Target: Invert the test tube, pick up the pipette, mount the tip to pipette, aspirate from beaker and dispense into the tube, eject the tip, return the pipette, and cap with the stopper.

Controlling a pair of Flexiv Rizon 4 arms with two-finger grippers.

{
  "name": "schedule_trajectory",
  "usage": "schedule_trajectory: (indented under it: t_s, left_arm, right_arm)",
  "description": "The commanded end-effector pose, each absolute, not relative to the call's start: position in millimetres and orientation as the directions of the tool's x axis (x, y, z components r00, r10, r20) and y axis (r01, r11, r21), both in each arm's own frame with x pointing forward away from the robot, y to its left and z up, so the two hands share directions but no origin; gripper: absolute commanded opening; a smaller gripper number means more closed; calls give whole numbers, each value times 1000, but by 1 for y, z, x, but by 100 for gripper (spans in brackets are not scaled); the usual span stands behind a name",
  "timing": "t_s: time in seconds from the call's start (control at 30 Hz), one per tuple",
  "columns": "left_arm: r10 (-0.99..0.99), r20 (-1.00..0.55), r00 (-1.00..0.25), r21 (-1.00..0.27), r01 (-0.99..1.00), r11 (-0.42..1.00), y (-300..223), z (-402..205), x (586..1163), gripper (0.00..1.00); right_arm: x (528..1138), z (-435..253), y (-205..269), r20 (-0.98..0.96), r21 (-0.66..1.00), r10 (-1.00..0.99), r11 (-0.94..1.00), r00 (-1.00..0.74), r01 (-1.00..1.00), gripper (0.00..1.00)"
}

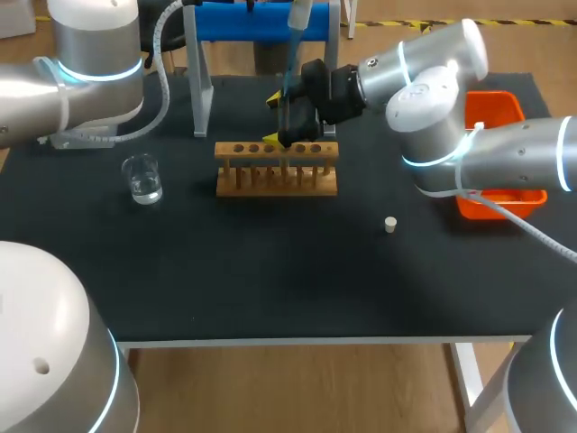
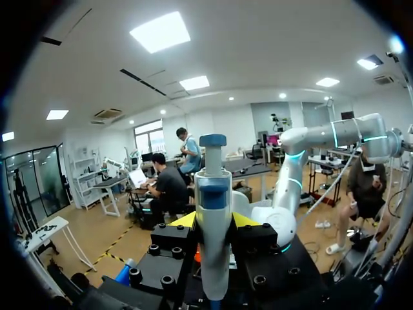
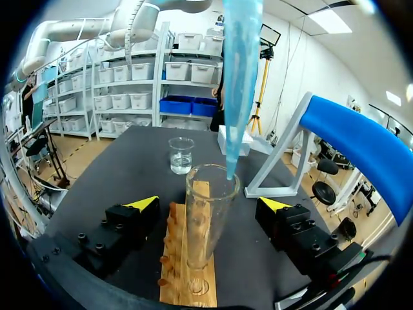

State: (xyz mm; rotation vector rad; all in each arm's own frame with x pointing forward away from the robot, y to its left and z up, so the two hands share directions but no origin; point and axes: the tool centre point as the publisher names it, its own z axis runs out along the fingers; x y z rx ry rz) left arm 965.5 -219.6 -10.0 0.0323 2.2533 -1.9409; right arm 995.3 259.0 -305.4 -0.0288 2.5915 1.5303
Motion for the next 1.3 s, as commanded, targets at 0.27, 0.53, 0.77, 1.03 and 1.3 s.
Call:
schedule_trajectory:
  t_s: [0.27, 0.53, 0.77, 1.03, 1.3]
  left_arm:
    - [-145, -160, -976, -974, 132, 184, -207, 1, 952, 0]
    - [-270, -150, -951, -974, 94, 207, -144, -7, 932, 0]
    - [-301, -147, -942, -982, 103, 158, -82, -32, 902, 0]
    - [-250, -140, -958, -989, 124, 80, -64, -75, 880, 0]
    - [-190, -110, -976, -992, 97, 76, -92, -103, 861, 0]
  right_arm:
    - [996, -306, 259, -122, 870, 48, 485, -991, -83, 100]
    - [996, -306, 259, -122, 870, 48, 485, -991, -83, 100]
    - [996, -306, 259, -122, 870, 48, 485, -991, -83, 100]
    - [996, -306, 259, -122, 870, 48, 485, -991, -83, 100]
    - [996, -306, 259, -122, 870, 48, 485, -991, -83, 100]
